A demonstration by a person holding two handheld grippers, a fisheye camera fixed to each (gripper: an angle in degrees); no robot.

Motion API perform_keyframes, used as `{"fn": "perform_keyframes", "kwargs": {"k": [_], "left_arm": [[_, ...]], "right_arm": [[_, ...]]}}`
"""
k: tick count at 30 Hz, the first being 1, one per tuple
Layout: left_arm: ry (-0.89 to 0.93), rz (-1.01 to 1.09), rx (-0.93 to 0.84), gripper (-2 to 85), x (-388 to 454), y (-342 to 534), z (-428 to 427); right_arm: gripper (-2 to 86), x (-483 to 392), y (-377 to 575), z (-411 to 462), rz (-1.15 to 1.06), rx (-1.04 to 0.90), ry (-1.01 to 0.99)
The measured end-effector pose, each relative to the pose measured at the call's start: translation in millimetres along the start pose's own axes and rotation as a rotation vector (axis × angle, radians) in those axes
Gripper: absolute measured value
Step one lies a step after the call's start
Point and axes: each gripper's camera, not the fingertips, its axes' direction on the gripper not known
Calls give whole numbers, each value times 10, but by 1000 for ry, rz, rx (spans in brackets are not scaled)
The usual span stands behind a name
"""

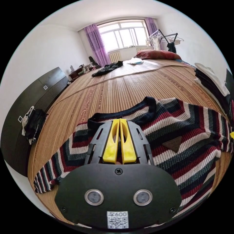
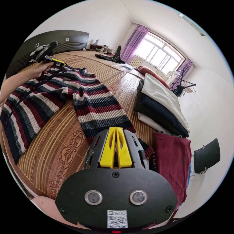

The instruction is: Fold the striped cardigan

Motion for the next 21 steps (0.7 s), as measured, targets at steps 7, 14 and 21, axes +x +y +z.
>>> {"fn": "perform_keyframes", "kwargs": {"k": [7, 14, 21], "left_arm": [[14, 32, -24, 142, -69, -284, 46], [132, 242, -26, 64, 20, -800, 59], [292, 96, -324, 78, -339, -970, 736]], "right_arm": [[-8, 12, 2, 1, 2, 1, -2], [-8, 21, 7, 2, 1, 1, -2], [-8, 86, 22, -6, 20, 5, -24]]}}
